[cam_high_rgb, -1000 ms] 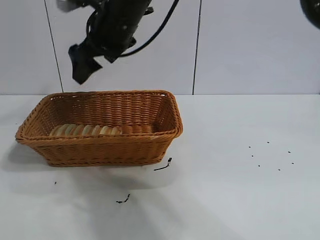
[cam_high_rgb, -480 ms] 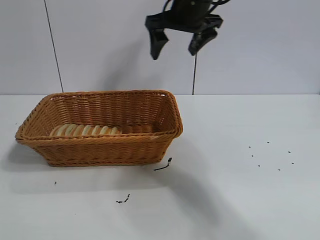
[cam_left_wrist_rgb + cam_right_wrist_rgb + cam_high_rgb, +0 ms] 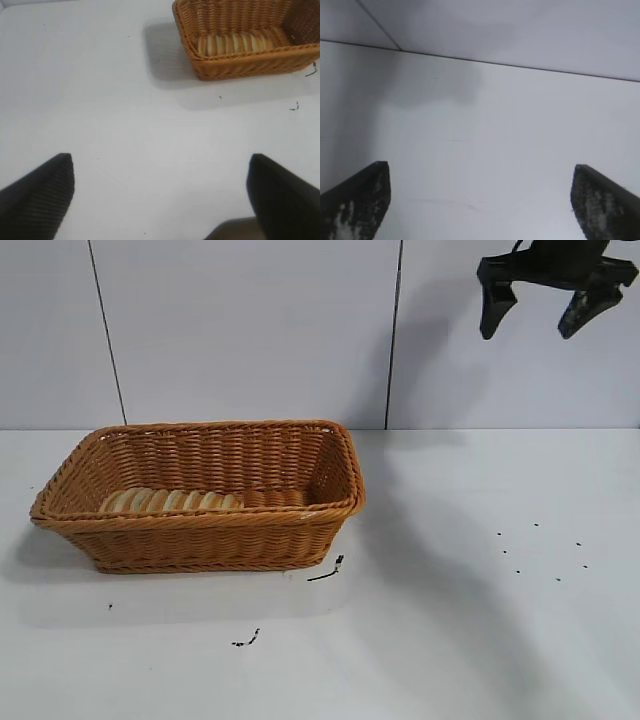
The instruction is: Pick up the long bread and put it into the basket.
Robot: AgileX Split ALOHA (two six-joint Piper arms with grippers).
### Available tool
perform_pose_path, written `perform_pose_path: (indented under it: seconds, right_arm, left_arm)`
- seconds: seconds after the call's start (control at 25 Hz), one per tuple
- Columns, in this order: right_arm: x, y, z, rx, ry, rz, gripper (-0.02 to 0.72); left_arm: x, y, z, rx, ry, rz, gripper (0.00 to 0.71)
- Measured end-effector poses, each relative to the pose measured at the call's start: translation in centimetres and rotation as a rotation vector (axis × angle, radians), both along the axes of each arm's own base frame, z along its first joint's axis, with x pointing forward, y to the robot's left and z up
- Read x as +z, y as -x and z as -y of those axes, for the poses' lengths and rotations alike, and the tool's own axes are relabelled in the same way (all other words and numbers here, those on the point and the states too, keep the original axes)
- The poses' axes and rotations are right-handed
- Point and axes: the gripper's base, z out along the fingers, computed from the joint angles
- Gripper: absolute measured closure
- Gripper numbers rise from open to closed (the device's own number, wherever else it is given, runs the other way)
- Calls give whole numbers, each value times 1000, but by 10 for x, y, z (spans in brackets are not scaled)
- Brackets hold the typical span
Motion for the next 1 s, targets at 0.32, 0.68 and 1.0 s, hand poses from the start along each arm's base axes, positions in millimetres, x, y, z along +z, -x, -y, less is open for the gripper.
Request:
perform_pose_path:
  seconds: [0.32,0.68,1.0]
  right_arm:
    - [41,71,0,-7,26,-49,59]
    - [66,238,-3,6,56,-85,64]
    - [23,368,-7,25,66,-30,64]
  left_arm:
    - [0,0,0,0,0,0,14]
    - [0,0,0,0,0,0,14]
    - [0,0,0,0,0,0,14]
